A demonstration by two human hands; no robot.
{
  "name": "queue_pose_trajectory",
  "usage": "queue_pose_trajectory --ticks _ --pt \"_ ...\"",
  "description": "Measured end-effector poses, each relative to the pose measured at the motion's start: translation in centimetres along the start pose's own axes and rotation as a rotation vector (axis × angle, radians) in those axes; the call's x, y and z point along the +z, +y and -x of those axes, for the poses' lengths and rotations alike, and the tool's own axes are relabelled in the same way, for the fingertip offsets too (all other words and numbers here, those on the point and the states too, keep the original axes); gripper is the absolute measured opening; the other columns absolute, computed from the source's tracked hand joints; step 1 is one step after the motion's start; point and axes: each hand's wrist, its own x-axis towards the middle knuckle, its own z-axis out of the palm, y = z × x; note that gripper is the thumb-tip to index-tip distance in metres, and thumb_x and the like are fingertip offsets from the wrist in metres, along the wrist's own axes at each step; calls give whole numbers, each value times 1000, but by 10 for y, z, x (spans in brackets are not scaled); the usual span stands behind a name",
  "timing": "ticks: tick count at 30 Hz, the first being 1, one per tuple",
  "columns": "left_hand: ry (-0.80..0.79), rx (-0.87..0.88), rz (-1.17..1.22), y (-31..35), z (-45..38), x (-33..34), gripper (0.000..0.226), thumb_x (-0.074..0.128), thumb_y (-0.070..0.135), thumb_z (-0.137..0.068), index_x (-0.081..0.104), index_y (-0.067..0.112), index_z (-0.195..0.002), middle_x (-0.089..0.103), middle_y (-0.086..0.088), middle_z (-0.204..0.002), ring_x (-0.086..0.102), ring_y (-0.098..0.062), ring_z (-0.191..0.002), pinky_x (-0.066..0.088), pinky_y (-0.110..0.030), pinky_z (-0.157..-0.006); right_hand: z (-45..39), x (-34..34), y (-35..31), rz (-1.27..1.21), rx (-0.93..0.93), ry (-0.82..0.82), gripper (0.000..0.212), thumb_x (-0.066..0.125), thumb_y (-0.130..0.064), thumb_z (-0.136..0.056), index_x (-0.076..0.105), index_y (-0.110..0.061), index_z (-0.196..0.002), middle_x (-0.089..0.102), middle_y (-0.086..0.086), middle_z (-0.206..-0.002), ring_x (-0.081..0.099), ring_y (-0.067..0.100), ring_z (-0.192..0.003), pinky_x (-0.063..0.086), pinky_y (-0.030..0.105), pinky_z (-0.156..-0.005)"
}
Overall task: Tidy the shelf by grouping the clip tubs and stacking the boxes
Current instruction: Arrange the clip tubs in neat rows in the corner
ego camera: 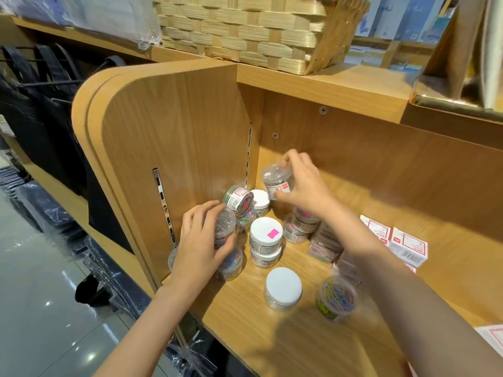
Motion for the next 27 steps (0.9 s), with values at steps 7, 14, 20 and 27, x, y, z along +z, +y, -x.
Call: queue_pose_trajectory --ticks 7,14,20,27 --pt "24 -33 6 5 -2 1 52 71 19 -78 50 9 -125 49 -4 -127 32 -17 -117 29 -29 -97 72 -38 -3 105 38 -262 73 73 -26 -70 36 -28 -133 26 -3 -111 42 12 -96 39 23 -81" --pt "24 -25 -4 6 0 2 53 69 19 -79 49 8 -126 48 -6 -128 31 -18 -117 29 -31 -97 102 -8 16 593 -119 -353 65 62 -41 -80 32 -19 -133 33 3 -132 22 24 -130 15 38 -109" --pt "22 -28 -8 6 0 2 53 67 21 -81 47 8 -128 47 -6 -129 30 -18 -119 28 -30 -97 101 2 22 643 -152 -442 74 62 -52 -77 33 -20 -136 37 0 -131 21 22 -132 -7 54 -112" --pt "29 -27 10 6 0 2 53 68 22 -80 48 9 -128 47 -4 -129 30 -17 -119 28 -29 -98 63 -25 14 262 -105 -274 63 68 -41 -78 44 -21 -132 49 -3 -126 40 14 -123 10 30 -112"
